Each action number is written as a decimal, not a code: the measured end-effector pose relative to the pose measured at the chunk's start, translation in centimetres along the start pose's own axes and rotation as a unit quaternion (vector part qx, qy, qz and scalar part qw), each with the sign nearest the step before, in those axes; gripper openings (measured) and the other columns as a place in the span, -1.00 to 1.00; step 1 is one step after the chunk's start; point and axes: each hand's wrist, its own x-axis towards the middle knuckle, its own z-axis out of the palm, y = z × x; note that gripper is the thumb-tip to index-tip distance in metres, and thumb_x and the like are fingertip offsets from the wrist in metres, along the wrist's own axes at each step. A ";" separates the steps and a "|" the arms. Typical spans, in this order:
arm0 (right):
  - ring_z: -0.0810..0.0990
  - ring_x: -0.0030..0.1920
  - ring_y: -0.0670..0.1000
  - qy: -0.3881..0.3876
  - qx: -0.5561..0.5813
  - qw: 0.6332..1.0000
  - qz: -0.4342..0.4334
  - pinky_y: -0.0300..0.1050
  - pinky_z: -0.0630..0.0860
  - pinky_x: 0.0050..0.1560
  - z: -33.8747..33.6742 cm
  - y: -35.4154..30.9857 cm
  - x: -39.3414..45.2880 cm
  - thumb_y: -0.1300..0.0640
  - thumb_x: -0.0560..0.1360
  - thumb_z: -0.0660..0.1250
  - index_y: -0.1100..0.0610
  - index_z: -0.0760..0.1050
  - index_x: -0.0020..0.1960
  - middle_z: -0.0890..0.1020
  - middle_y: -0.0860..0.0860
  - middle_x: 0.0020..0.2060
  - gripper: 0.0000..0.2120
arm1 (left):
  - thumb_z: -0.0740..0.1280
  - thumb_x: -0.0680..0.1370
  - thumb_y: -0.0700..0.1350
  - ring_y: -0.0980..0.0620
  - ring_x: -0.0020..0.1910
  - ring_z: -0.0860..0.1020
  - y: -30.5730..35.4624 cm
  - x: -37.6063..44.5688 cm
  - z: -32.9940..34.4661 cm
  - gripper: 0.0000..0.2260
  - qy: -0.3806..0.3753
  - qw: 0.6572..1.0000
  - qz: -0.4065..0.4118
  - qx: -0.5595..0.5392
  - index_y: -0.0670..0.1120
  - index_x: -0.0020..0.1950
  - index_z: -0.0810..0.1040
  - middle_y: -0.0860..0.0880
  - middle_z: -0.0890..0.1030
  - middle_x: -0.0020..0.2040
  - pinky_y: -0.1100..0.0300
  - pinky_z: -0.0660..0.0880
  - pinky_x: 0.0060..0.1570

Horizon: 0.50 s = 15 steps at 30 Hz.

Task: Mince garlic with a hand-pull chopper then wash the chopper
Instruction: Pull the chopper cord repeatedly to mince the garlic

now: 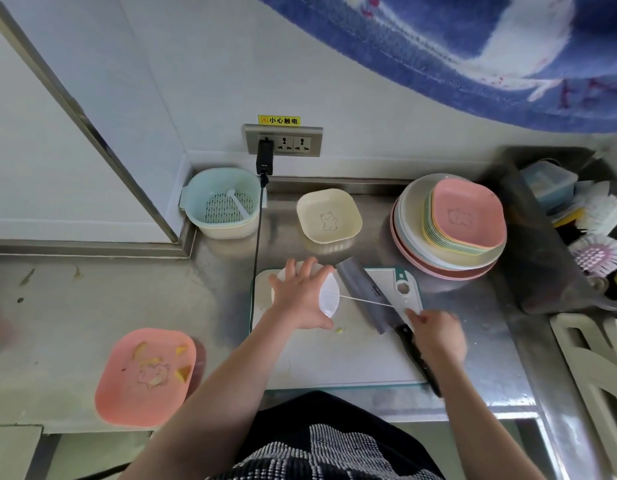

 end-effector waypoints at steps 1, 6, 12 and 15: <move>0.55 -0.22 0.15 0.010 0.008 0.999 0.029 -0.07 0.54 -0.15 -0.4 1.4 0.3 -0.21 0.50 0.23 0.11 0.65 -0.17 0.61 0.17 -0.14 -0.58 | 0.48 0.17 0.18 -0.15 0.40 0.06 0.0 0.0 0.0 -0.13 0.000 1.000 0.001 0.002 0.21 0.39 0.12 0.07 0.09 0.42 -0.15 0.28 0.17; 0.55 -0.19 0.15 -0.010 0.007 1.000 -0.010 -0.12 0.48 -0.21 -0.8 -1.0 -1.0 -0.25 0.49 0.25 0.11 0.57 -0.28 0.57 0.15 -0.19 -0.55 | 0.48 0.18 0.18 -0.16 0.40 0.05 0.0 0.1 0.1 -0.11 -0.003 1.000 0.001 0.003 0.20 0.41 0.10 0.07 0.08 0.41 -0.15 0.28 0.16; 0.45 -0.30 0.09 -0.045 -0.014 0.986 -0.162 -0.20 0.21 -0.42 0.5 -6.8 -2.6 -0.22 0.50 0.27 0.08 0.40 -0.43 0.36 0.03 -0.27 -0.53 | 0.48 0.17 0.18 -0.16 0.42 0.02 -0.1 0.1 0.1 -0.11 -0.010 1.000 -0.006 -0.009 0.22 0.40 0.10 0.08 0.07 0.40 -0.17 0.27 0.19; 0.55 -0.21 0.14 -0.007 0.000 0.999 -0.054 -0.16 0.43 -0.25 0.4 -2.5 -0.8 -0.23 0.50 0.23 0.07 0.51 -0.34 0.51 0.09 -0.17 -0.57 | 0.48 0.18 0.17 -0.16 0.41 0.03 -0.1 0.1 0.1 -0.12 -0.007 1.000 -0.005 -0.011 0.22 0.40 0.10 0.08 0.08 0.41 -0.16 0.27 0.18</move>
